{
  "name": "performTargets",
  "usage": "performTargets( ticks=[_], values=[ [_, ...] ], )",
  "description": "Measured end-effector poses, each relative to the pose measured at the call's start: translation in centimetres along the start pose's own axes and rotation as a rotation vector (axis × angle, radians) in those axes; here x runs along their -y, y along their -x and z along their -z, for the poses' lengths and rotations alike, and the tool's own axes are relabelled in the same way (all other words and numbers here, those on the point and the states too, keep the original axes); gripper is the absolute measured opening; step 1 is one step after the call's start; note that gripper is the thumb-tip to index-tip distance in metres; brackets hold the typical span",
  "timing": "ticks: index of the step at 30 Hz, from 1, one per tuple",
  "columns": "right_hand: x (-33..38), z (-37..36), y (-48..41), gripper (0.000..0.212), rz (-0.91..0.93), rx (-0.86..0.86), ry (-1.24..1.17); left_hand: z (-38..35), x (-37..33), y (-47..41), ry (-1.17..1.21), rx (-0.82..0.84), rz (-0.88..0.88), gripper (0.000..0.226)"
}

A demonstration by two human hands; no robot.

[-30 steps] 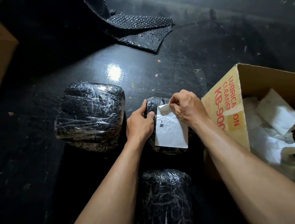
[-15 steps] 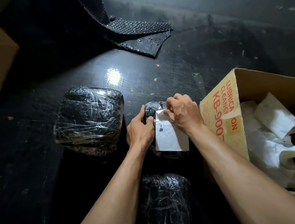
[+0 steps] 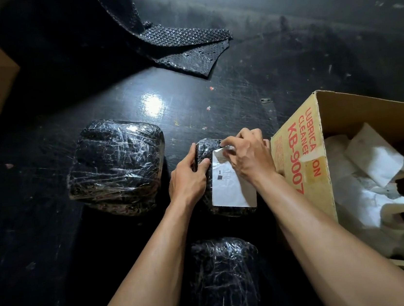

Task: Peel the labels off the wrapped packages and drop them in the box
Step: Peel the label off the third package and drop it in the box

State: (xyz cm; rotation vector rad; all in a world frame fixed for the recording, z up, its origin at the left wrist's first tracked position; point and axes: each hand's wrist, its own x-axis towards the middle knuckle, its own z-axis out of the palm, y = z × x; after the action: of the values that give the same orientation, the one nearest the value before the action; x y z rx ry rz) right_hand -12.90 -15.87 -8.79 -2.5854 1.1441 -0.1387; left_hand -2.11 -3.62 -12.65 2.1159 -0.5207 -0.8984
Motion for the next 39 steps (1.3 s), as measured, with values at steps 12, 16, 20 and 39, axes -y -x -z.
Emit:
performTargets(
  ticks=[12, 16, 20, 39],
  values=[
    [0.5, 0.1, -0.8, 0.017, 0.05, 0.003, -0.027, -0.3, 0.2, 0.1, -0.013, -0.021, 0.012, 0.065],
    [0.6, 0.0, -0.5, 0.022, 0.069, -0.018, -0.06, -0.3, -0.3, 0.4, 0.05, -0.045, 0.056, 0.06],
    [0.4, 0.0, 0.2, 0.019, 0.082, -0.048, -0.077, -0.4, -0.7, 0.6, 0.067, -0.084, 0.091, 0.059],
    [-0.1, 1.4, 2.9, 0.009, -0.002, -0.036, -0.212, -0.1, -1.6, 1.2, 0.144, -0.11, 0.158, 0.055]
  ],
)
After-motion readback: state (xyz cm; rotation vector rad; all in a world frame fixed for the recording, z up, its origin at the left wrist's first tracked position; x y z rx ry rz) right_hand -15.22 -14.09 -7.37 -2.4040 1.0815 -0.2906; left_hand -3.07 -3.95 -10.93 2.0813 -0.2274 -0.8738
